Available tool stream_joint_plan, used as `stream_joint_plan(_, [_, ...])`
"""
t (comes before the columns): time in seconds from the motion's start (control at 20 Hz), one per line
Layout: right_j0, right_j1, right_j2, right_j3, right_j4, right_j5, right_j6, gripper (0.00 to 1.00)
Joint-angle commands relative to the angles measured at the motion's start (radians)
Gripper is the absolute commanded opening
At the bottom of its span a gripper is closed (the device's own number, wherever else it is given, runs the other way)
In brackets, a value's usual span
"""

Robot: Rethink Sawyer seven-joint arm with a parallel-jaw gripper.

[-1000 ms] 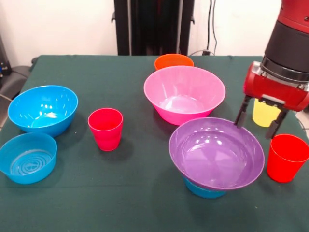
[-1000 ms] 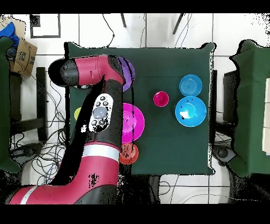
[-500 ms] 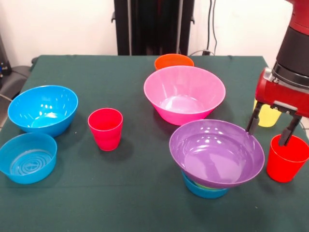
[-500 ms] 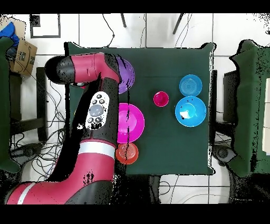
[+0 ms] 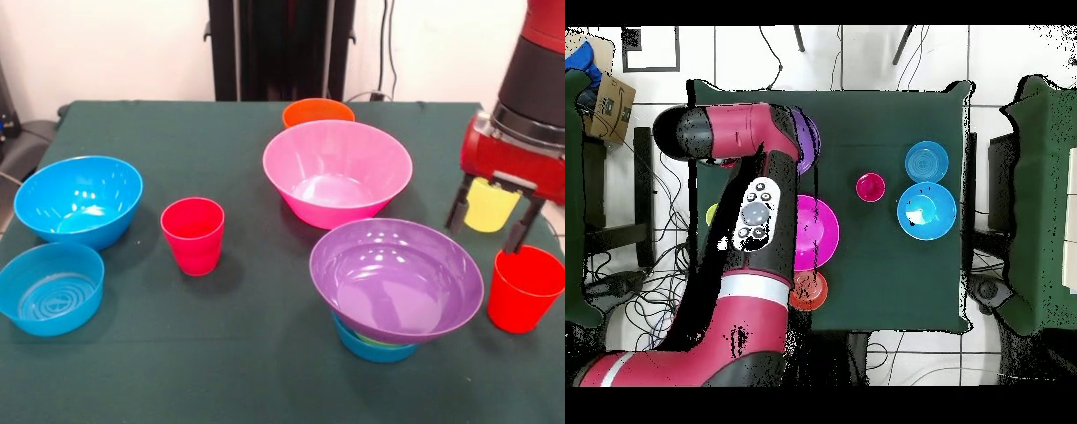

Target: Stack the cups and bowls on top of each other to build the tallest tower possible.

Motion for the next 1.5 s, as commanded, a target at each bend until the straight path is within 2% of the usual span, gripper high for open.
stream_joint_plan(0.05, [-0.077,-0.122,0.138,0.244,0.010,-0.064,-0.040,1.00])
stream_joint_plan(0.45, [-0.137,-0.233,0.190,0.391,-0.022,-0.104,-0.104,1.00])
stream_joint_plan(0.7, [-0.172,-0.246,0.227,0.440,-0.045,-0.166,-0.111,1.00])
stream_joint_plan(0.9, [-0.175,-0.243,0.215,0.450,-0.071,-0.234,-0.068,1.00])
stream_joint_plan(1.25, [-0.175,-0.215,0.206,0.422,-0.079,-0.229,-0.063,1.00])
stream_joint_plan(1.5, [-0.192,-0.255,0.227,0.484,-0.071,-0.203,-0.092,1.00])
